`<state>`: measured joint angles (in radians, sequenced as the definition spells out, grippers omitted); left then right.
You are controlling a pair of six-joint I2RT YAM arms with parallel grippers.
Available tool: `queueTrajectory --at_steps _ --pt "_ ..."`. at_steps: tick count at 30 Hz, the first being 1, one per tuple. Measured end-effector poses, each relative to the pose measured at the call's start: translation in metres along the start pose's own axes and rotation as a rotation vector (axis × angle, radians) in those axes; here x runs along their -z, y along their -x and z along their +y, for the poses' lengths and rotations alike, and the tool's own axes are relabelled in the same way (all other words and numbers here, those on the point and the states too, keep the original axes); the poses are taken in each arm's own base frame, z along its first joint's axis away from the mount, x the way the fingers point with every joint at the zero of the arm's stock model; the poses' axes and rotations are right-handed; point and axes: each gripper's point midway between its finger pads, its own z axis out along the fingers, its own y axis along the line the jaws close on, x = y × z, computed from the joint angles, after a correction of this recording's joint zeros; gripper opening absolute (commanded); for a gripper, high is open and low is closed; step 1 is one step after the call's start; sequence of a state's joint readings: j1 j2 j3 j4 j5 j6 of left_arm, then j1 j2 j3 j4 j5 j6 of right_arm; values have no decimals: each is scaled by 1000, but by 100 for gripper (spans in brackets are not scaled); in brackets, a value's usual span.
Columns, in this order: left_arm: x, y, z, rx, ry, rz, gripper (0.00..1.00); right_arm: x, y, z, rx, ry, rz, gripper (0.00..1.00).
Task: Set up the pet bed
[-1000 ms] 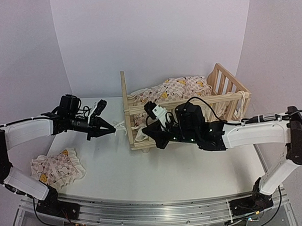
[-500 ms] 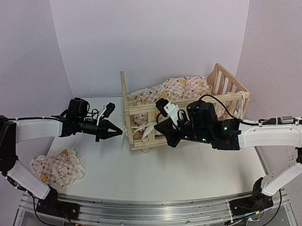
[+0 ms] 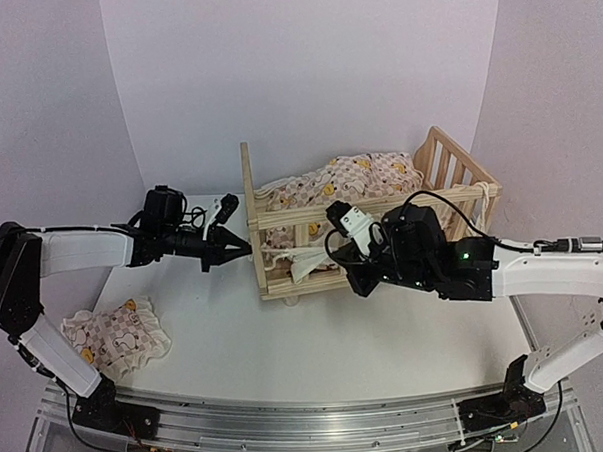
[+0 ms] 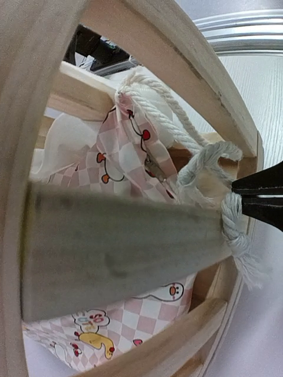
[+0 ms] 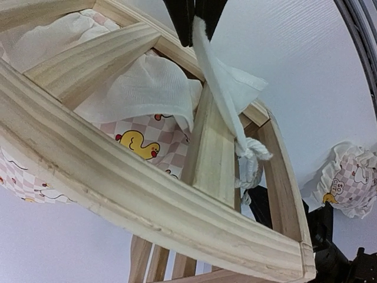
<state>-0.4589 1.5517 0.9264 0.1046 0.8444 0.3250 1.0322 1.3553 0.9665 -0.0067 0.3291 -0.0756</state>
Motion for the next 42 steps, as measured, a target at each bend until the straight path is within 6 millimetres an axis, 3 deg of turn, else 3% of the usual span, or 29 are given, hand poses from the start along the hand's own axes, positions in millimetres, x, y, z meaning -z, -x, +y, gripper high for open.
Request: queueTrajectory --at_steps 4,10,14,17,20,25,27,31,36,42 --pt "-9 -12 -21 7 -62 23 0 1 -9 0 -7 0 29 0" --pt "-17 -21 -29 27 -83 32 0 -2 -55 6 -57 22 139 30" --pt "-20 -23 -28 30 -86 33 0 -2 -61 7 -115 24 161 41" --pt "-20 -24 -28 33 -87 34 0 -2 -58 10 -170 35 157 38" --pt "-20 -24 -28 42 -86 35 0 -1 -43 24 -222 75 110 29" --pt "-21 -22 -28 48 -84 27 0 -1 0 94 -306 320 -52 26" --pt "-21 -22 -28 49 -84 26 0 -11 1 114 -336 386 -66 24" --pt "-21 -21 -28 47 -84 24 0 -52 -16 135 -391 414 -40 24" --pt "-21 -21 -28 47 -84 24 0 -82 -18 137 -469 379 -84 24" --pt "-21 -21 -28 52 -85 24 0 -92 -6 108 -561 229 -196 19"
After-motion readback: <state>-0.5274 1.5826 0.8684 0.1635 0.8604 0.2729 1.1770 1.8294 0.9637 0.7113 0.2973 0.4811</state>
